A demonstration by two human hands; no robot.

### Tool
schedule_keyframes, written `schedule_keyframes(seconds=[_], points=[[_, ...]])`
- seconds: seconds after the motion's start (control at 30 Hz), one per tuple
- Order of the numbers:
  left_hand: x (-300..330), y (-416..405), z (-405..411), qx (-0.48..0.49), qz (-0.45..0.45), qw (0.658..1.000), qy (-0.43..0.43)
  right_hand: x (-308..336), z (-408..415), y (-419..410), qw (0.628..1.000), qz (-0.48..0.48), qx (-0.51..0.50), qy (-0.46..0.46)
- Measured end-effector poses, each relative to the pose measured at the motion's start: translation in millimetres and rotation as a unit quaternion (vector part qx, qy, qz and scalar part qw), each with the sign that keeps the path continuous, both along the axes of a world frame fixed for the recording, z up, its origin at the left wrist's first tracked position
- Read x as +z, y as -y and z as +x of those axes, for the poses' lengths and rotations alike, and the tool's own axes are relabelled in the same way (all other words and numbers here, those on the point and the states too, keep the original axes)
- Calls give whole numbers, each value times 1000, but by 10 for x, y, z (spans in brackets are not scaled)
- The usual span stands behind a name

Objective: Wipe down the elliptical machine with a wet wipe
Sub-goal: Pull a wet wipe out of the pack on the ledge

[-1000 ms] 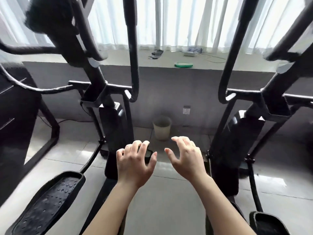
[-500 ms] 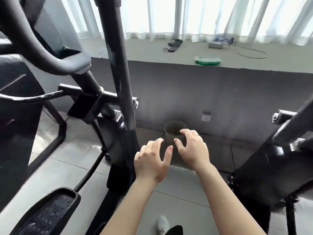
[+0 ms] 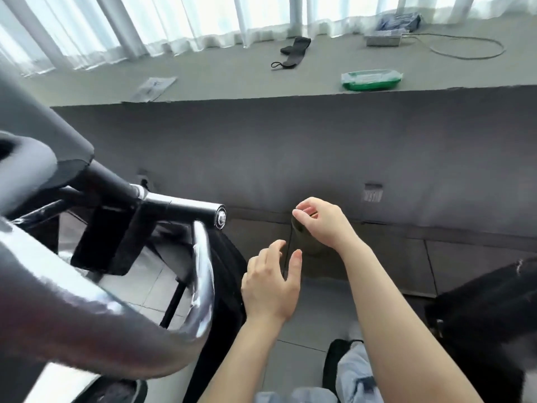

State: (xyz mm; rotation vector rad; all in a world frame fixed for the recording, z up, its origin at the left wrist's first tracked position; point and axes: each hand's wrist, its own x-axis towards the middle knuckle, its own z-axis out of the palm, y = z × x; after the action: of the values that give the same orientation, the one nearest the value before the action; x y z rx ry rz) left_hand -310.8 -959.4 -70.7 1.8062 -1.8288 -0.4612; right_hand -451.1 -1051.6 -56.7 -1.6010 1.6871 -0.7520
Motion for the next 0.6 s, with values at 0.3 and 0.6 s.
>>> schedule_keyframes(seconds=[0.3,0.6], points=[[111,475,-94,112,-68,990,-50,47,346,930,986,24,161,-31],[186,1678,-339,258,-126,951,-118,312,142,2253,961,-28,270,-54]])
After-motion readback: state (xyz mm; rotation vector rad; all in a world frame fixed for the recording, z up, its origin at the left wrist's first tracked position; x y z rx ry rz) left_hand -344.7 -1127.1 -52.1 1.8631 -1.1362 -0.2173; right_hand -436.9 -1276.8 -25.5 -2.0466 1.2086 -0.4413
